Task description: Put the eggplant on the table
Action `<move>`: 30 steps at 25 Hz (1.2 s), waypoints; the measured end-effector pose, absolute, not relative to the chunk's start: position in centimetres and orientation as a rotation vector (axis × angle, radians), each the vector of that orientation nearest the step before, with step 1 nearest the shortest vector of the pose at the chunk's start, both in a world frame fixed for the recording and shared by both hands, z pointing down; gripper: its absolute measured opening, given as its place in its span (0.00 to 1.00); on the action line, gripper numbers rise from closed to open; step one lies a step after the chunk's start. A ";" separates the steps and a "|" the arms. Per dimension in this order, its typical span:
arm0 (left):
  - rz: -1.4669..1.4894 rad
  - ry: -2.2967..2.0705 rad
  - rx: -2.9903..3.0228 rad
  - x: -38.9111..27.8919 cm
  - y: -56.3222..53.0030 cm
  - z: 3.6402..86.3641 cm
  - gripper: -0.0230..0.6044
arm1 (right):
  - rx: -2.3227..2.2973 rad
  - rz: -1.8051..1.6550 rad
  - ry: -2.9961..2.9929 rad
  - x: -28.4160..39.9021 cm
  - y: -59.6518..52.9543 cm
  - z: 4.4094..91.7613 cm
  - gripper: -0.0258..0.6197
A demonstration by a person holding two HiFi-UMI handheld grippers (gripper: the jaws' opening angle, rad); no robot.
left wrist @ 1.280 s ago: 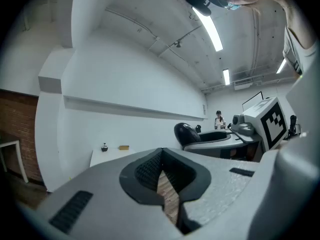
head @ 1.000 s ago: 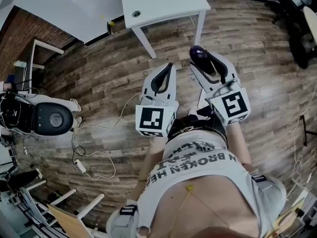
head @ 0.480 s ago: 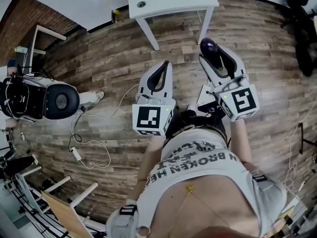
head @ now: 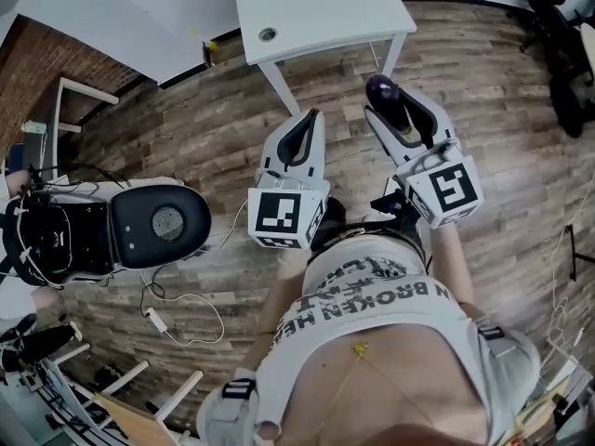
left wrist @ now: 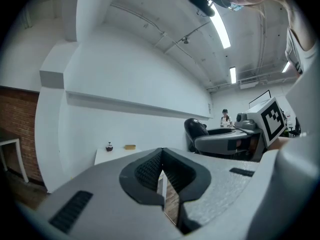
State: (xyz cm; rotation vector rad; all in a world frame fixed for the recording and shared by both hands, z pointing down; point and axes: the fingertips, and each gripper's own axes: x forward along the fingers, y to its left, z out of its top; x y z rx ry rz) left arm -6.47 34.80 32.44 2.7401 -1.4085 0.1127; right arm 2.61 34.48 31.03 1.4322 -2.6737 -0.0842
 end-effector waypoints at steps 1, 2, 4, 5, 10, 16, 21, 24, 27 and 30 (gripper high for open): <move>0.109 -1.391 2.749 -7.1 33.0 32.6 0.04 | 1.434 -0.088 -2.671 1.6 32.8 31.2 0.37; 0.107 -1.369 2.760 -7.6 31.5 32.8 0.04 | 1.441 -0.090 -2.665 0.8 31.4 31.4 0.37; 0.108 -1.331 2.780 -8.3 29.4 32.8 0.04 | 1.458 -0.085 -2.658 -0.5 29.6 31.5 0.37; 0.109 -1.315 2.788 -8.6 28.7 32.8 0.04 | 1.464 -0.080 -2.655 -1.0 28.9 31.6 0.37; 0.119 -1.235 2.817 -9.6 26.0 33.1 0.04 | 1.493 -0.067 -2.635 -2.8 26.6 31.8 0.37; 0.119 -1.178 2.839 -9.7 25.9 32.6 0.04 | 1.513 -0.070 -2.624 -3.3 26.4 31.4 0.37; 0.111 -1.159 2.855 -10.2 27.2 32.1 0.04 | 1.532 -0.099 -2.604 -3.5 27.6 30.9 0.37; 0.098 -1.151 2.861 -10.6 28.1 32.0 0.04 | 1.549 -0.104 -2.585 -3.6 28.7 30.9 0.37; 0.088 -1.141 2.861 -10.7 29.3 32.0 0.04 | 1.560 -0.107 -2.573 -3.5 30.1 30.8 0.37; 0.073 -1.136 2.858 -11.1 30.4 31.2 0.04 | 1.558 -0.103 -2.569 -3.8 31.2 30.0 0.37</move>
